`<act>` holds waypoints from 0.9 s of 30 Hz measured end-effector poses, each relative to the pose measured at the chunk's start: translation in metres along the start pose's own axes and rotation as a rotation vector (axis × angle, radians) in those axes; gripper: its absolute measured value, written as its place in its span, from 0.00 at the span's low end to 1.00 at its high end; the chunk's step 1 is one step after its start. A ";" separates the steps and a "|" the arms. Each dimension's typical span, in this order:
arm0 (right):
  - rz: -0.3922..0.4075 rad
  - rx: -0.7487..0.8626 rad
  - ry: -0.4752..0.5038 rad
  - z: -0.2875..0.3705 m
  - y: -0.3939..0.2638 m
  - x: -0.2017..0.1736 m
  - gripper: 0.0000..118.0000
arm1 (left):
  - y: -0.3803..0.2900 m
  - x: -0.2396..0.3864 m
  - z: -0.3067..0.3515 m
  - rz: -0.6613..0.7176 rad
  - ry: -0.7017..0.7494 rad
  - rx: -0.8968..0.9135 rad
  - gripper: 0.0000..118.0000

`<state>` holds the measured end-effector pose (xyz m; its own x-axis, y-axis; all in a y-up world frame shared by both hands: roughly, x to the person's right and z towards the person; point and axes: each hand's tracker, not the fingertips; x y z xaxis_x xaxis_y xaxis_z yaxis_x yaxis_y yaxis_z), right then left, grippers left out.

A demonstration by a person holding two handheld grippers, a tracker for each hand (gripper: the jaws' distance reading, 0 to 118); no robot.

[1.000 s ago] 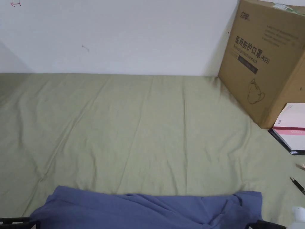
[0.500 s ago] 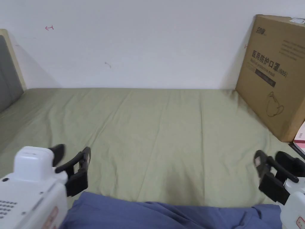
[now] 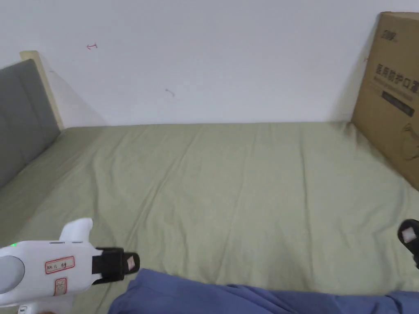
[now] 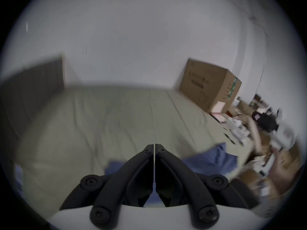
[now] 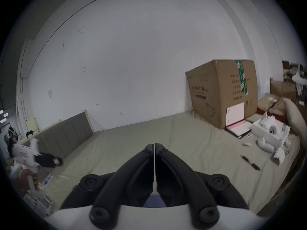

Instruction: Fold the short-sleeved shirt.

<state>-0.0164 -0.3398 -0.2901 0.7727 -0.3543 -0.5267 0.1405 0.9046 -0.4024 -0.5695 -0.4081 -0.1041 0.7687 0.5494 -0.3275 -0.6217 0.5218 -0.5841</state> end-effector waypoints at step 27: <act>-0.038 -0.181 -0.022 -0.040 -0.004 -0.017 0.01 | -0.065 -0.072 -0.089 0.262 -0.184 0.051 0.05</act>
<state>-0.0547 -0.3474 -0.3094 0.7824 -0.3805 -0.4930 0.0579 0.8326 -0.5508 -0.5708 -0.5395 -0.1089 0.5447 0.7757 -0.3187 -0.8049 0.3768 -0.4585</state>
